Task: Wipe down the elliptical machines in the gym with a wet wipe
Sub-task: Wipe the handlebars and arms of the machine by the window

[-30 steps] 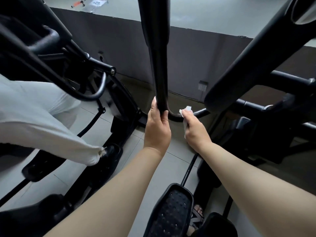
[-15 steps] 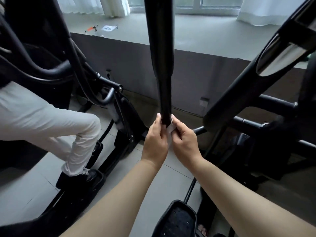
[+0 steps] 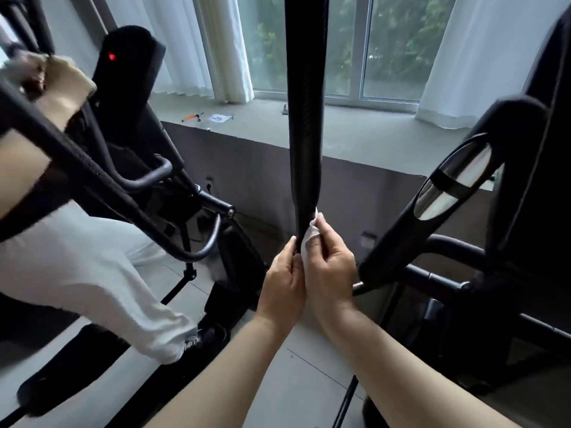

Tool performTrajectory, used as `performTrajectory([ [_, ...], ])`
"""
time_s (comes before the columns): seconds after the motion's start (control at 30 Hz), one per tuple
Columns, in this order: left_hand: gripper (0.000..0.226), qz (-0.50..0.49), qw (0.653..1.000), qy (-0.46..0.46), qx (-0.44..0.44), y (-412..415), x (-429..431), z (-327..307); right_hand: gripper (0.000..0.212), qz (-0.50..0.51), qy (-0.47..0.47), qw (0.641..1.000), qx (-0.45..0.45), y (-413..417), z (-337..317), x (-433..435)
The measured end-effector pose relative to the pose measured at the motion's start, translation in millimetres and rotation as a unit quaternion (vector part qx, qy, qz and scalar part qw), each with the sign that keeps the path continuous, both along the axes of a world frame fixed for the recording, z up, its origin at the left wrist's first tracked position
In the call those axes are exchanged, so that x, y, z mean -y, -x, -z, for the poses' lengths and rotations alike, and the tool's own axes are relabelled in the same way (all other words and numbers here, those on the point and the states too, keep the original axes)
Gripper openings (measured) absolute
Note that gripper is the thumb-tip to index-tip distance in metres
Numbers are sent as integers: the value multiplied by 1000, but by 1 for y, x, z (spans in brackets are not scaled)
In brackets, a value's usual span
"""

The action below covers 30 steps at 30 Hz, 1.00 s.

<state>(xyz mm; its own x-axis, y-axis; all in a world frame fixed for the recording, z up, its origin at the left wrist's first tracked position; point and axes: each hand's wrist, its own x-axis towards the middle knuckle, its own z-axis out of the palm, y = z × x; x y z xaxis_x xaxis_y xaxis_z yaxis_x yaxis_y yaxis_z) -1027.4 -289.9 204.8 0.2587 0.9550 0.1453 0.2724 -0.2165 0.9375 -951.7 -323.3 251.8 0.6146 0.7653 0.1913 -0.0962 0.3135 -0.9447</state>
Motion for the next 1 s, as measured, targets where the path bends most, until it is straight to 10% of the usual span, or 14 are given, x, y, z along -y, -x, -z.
performTrajectory([
  [0.5, 43, -6, 989, -61, 134, -1, 23, -66, 31, 15, 10, 995, -94, 12, -14, 8],
  [1.0, 29, 64, 951, -67, 296, 2, 22, -145, 47, -82, -144, 971, 172, 6, -79, 21],
])
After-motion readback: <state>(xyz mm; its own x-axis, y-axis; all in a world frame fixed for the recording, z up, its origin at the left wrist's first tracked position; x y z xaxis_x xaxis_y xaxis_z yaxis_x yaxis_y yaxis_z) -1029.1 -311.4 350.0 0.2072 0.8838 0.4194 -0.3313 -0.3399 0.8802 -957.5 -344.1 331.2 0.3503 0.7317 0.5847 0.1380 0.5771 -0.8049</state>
